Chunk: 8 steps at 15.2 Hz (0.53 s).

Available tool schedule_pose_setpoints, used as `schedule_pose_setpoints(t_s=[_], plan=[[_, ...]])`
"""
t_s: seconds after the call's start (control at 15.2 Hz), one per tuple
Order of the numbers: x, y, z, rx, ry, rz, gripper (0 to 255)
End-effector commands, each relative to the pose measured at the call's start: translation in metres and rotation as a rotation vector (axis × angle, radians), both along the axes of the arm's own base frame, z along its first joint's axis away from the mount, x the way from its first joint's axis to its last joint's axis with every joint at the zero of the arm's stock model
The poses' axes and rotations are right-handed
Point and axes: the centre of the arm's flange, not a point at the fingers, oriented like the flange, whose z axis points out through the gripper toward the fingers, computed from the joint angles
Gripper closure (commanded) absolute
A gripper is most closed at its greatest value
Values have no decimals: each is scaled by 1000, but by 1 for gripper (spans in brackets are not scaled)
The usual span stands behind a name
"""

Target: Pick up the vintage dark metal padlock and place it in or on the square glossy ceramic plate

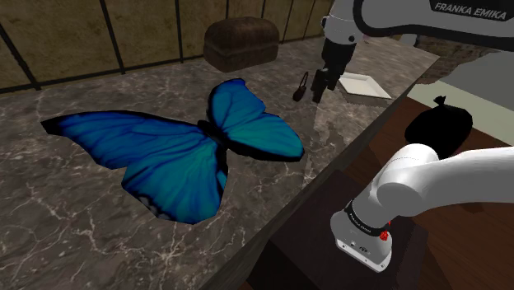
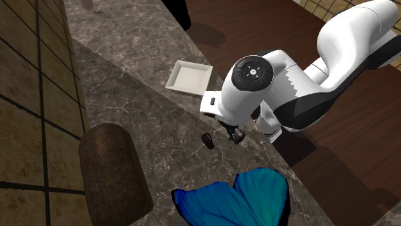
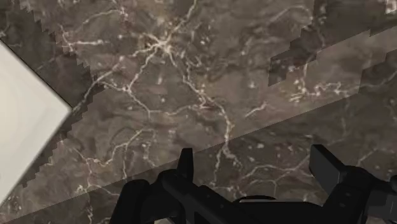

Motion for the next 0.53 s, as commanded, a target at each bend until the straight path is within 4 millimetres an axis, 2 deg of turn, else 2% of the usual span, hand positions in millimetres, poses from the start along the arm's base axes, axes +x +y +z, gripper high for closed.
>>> schedule_pose_setpoints(t_s=[0.0,0.2,0.4,0.46], plan=[[0,0,0,0,0,0,0],[62,0,9,35,162,-19,0],[125,-1,7,71,324,-38,0],[136,-1,6,76,351,-41,0]])
